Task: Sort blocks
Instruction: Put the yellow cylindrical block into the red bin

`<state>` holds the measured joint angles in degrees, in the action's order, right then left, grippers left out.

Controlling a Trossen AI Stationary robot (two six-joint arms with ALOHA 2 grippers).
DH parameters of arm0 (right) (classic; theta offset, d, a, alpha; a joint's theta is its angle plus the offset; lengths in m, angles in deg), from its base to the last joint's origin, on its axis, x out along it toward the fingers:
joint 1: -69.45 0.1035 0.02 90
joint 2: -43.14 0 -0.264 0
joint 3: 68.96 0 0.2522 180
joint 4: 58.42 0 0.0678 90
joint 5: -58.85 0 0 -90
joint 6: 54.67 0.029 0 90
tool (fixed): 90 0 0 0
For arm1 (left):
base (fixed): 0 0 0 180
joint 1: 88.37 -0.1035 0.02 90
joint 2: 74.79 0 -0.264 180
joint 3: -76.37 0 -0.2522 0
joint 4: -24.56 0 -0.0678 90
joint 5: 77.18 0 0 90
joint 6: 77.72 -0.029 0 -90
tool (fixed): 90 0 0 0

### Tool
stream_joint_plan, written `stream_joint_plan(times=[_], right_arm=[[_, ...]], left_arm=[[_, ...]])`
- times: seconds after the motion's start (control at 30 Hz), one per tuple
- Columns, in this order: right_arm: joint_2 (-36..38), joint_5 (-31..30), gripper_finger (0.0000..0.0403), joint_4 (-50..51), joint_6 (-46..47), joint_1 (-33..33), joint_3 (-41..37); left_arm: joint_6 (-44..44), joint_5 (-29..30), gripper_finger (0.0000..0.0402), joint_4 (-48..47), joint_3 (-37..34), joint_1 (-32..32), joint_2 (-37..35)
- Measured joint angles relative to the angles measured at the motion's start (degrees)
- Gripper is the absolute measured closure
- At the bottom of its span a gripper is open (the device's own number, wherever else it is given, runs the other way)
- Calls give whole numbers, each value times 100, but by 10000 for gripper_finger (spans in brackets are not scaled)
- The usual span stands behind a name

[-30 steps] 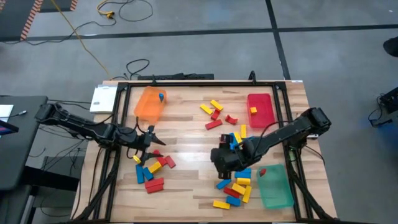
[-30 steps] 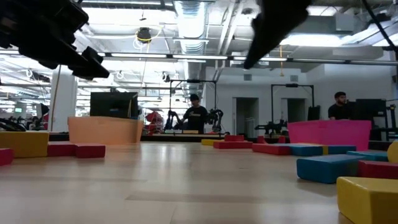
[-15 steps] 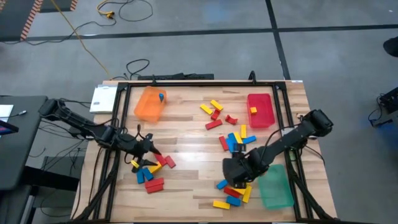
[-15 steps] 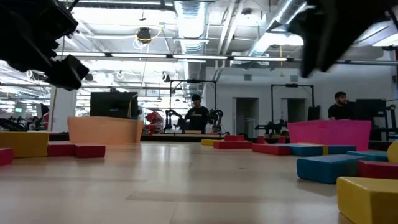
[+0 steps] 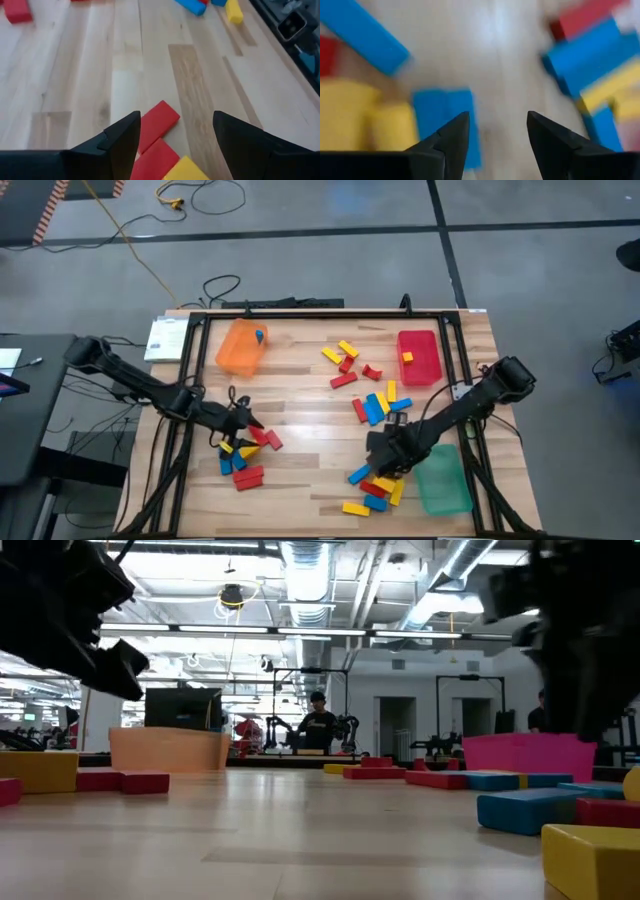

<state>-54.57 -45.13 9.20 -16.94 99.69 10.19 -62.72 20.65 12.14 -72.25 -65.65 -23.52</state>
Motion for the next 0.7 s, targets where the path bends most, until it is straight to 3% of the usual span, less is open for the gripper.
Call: stream_joint_plan(times=[0.2, 0.7], right_arm=[[-25, 325, 208, -1485, -937, -30, 10], [-764, 312, 183, -1843, -1578, 201, 11]], left_arm=[[36, -144, 156, -19, 49, 9, 438], [-177, -146, 156, 640, 53, 168, 557]])
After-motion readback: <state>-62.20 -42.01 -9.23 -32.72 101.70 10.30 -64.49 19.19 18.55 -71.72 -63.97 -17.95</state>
